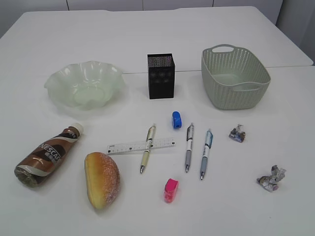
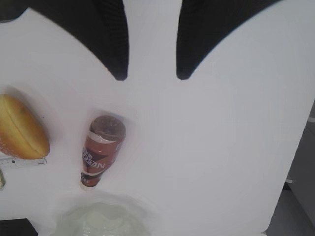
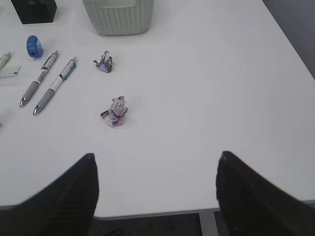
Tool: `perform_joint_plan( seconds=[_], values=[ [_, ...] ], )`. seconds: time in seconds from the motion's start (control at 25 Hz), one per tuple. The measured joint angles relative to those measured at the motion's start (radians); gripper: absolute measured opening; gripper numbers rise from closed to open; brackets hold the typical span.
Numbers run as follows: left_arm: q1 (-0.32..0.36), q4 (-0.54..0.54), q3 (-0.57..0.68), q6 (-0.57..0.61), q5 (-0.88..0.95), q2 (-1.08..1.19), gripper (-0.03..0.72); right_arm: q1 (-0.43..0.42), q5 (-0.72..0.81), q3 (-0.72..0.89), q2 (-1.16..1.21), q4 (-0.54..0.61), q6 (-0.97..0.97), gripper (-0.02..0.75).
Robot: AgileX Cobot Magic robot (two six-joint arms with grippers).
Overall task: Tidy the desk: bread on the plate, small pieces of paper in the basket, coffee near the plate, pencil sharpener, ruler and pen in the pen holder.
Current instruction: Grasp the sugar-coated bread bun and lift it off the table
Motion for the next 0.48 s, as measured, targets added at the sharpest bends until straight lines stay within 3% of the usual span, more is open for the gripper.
perform_joint_plan(
  seconds=[0.48],
  values=[
    [0.000, 0.000, 0.000, 0.000, 0.000, 0.000, 0.237, 0.000, 0.000, 0.000, 0.000, 0.000, 0.000, 0.574]
  ],
)
